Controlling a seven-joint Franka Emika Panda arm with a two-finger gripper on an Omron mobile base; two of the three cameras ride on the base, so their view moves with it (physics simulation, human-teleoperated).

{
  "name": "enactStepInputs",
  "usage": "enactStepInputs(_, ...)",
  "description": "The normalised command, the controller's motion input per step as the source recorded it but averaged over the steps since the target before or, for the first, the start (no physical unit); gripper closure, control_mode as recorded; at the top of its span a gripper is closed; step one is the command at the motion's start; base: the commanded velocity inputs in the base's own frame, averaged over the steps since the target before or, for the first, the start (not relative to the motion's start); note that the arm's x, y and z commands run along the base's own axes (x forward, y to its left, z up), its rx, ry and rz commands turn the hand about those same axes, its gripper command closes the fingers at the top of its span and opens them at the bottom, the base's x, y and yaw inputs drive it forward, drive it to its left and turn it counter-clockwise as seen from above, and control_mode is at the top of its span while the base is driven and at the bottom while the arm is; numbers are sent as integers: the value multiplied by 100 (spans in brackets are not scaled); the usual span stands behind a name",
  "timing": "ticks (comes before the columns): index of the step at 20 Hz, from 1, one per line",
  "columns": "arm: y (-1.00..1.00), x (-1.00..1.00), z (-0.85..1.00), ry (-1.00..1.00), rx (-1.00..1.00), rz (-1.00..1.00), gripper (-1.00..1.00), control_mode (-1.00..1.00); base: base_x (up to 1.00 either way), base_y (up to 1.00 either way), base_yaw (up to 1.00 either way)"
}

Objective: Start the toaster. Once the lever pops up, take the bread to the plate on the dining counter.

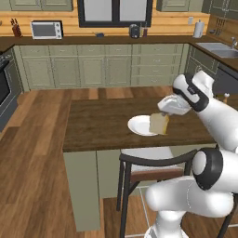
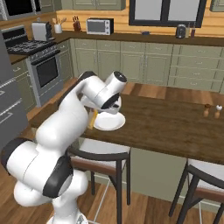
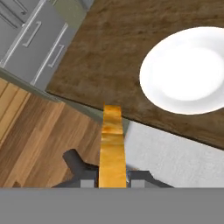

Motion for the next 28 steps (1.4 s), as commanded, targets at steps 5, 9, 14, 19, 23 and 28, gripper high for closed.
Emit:
enactStepInputs(5, 1, 60, -53, -14, 0, -1, 100, -100, 0, 0, 0)
enactStepInputs(9, 0, 61, -39, -10, 0, -1, 100, -100, 0, 0, 0)
enactStepInputs(14, 0, 60, -32, -5, 1, 0, 100, -100, 0, 0, 0)
enactStepInputs(19, 0, 59, -30, 0, 1, 0, 100, -100, 0, 0, 0)
enactStepInputs(23, 0, 45, -25, 0, 0, 0, 100, -100, 0, 0, 0)
enactStepInputs(28, 0, 44, -27, 0, 0, 0, 100, -100, 0, 0, 0)
